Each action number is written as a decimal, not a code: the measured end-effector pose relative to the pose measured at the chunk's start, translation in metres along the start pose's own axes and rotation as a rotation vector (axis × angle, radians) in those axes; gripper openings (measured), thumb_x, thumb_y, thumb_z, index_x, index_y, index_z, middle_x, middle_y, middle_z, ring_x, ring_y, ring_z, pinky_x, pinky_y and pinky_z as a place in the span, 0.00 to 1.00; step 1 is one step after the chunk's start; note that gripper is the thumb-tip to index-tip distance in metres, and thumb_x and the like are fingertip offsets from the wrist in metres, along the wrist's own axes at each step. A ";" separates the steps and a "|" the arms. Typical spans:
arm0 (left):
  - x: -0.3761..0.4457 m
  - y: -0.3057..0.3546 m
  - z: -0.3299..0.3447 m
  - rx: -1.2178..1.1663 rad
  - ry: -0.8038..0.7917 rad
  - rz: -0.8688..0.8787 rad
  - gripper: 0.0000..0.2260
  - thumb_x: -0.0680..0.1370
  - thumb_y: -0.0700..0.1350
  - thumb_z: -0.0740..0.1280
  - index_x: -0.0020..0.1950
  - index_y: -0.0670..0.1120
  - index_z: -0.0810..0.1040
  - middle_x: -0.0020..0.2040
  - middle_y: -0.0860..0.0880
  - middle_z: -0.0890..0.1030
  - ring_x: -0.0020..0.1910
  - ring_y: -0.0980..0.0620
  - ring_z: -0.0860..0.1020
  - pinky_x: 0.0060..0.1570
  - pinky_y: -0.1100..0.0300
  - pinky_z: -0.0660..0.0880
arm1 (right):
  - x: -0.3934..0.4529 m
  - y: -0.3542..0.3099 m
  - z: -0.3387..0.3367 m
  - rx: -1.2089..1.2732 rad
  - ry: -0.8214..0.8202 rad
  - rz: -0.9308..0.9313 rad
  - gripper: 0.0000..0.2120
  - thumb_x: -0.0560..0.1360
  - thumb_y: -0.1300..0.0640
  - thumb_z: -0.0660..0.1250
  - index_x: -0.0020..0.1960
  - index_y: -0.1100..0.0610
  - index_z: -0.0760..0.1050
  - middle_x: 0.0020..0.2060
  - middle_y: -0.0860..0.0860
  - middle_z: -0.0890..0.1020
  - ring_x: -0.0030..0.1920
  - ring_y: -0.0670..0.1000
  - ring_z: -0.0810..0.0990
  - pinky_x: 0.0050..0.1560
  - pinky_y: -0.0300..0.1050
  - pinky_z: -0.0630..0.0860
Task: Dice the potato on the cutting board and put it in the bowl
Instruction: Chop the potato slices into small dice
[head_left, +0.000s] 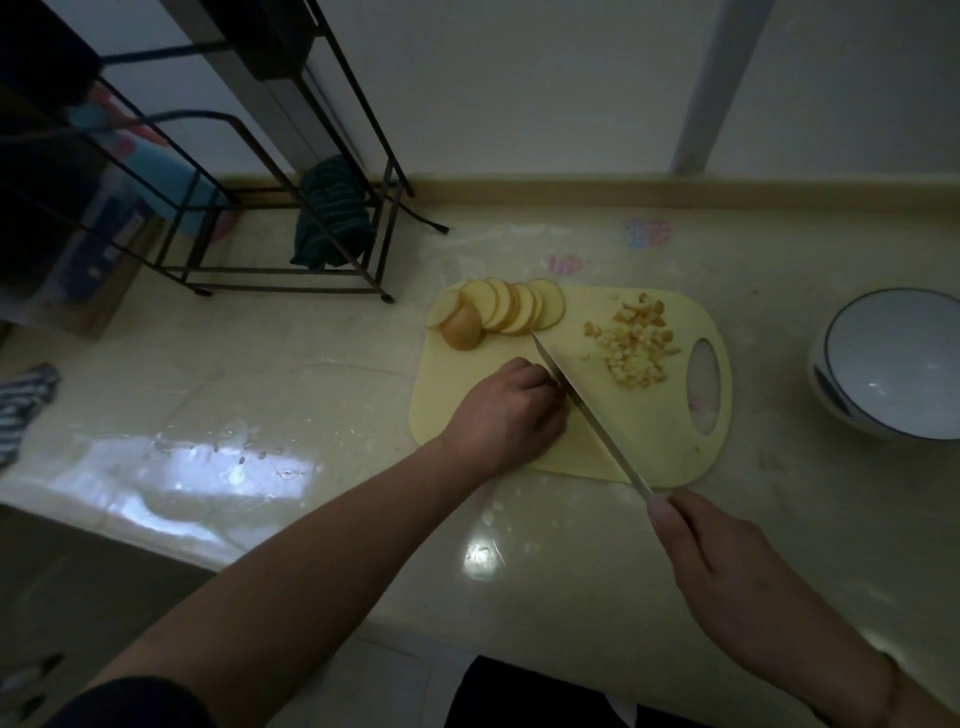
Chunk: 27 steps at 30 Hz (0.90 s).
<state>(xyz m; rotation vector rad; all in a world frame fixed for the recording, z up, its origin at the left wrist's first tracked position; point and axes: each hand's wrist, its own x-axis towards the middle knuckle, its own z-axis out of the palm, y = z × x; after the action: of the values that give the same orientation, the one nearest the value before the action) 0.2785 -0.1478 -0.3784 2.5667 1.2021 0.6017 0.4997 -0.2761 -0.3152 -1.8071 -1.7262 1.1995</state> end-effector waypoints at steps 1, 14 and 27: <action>0.000 -0.001 0.000 0.005 0.000 0.009 0.08 0.74 0.43 0.69 0.42 0.39 0.84 0.41 0.43 0.81 0.40 0.41 0.78 0.40 0.54 0.73 | 0.003 -0.002 0.001 -0.009 -0.004 0.004 0.26 0.76 0.35 0.46 0.39 0.53 0.72 0.31 0.53 0.79 0.34 0.46 0.78 0.40 0.48 0.73; -0.007 -0.001 0.000 -0.027 0.011 0.011 0.07 0.78 0.42 0.70 0.48 0.38 0.83 0.49 0.40 0.79 0.45 0.42 0.78 0.43 0.52 0.76 | 0.025 -0.001 -0.016 0.111 -0.064 0.078 0.26 0.76 0.37 0.50 0.38 0.59 0.69 0.25 0.49 0.71 0.24 0.44 0.68 0.31 0.44 0.65; -0.013 0.005 -0.002 -0.005 0.059 -0.033 0.11 0.78 0.45 0.67 0.50 0.38 0.83 0.49 0.41 0.81 0.47 0.41 0.79 0.43 0.50 0.79 | 0.013 -0.019 -0.007 0.093 -0.033 0.013 0.24 0.74 0.36 0.50 0.35 0.55 0.69 0.27 0.52 0.75 0.29 0.45 0.74 0.33 0.42 0.68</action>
<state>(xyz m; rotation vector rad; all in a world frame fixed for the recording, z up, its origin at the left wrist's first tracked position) 0.2736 -0.1608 -0.3779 2.5364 1.2574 0.6761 0.4921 -0.2585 -0.3009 -1.7560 -1.6503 1.2992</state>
